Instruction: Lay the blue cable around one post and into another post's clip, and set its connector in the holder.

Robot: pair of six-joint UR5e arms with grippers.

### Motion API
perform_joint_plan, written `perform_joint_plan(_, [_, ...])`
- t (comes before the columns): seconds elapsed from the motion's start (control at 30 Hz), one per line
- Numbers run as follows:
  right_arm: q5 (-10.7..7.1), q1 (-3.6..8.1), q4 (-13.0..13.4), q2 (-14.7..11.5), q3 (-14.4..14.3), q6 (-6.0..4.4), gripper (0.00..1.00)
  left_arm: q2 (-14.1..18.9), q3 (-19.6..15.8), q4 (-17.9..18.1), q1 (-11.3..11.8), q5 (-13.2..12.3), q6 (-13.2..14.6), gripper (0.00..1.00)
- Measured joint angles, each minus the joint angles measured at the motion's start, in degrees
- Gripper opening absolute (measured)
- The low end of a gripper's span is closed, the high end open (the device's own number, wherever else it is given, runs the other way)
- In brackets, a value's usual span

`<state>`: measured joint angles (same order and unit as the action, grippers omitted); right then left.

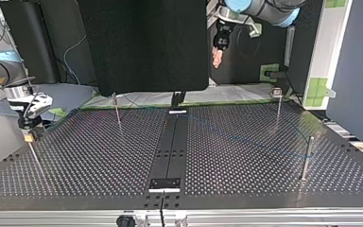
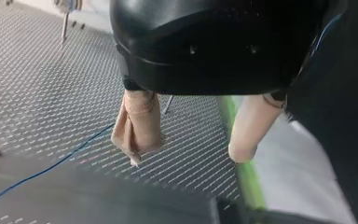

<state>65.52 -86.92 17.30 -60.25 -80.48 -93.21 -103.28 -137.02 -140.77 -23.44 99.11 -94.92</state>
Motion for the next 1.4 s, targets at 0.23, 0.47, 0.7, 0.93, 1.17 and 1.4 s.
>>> perform_joint_plan(0.23, [0.0,0.0,0.0,0.0,0.0,0.0,1.0,-3.6,-0.8,3.6,-3.6,0.1,-3.6,1.0])
perform_joint_plan(0.47, [0.0,0.0,0.0,0.0,0.0,0.0,1.0,-7.7,2.6,7.7,-7.4,1.3,-7.7,1.0])
perform_joint_plan(0.7, [0.0,0.0,0.0,0.0,0.0,0.0,1.0,-11.2,4.8,11.2,-7.9,2.6,-10.0,1.0])
perform_joint_plan(0.93, [0.0,0.0,0.0,0.0,0.0,0.0,1.0,-14.6,5.0,14.6,-6.9,5.9,-9.3,1.0])
perform_joint_plan(1.17, [0.0,0.0,0.0,0.0,0.0,0.0,1.0,-15.7,5.0,17.6,-6.4,8.6,-6.7,1.0])
perform_joint_plan(1.4, [0.0,0.0,0.0,0.0,0.0,0.0,1.0,-15.8,5.0,21.1,-6.6,9.0,-4.7,1.0])
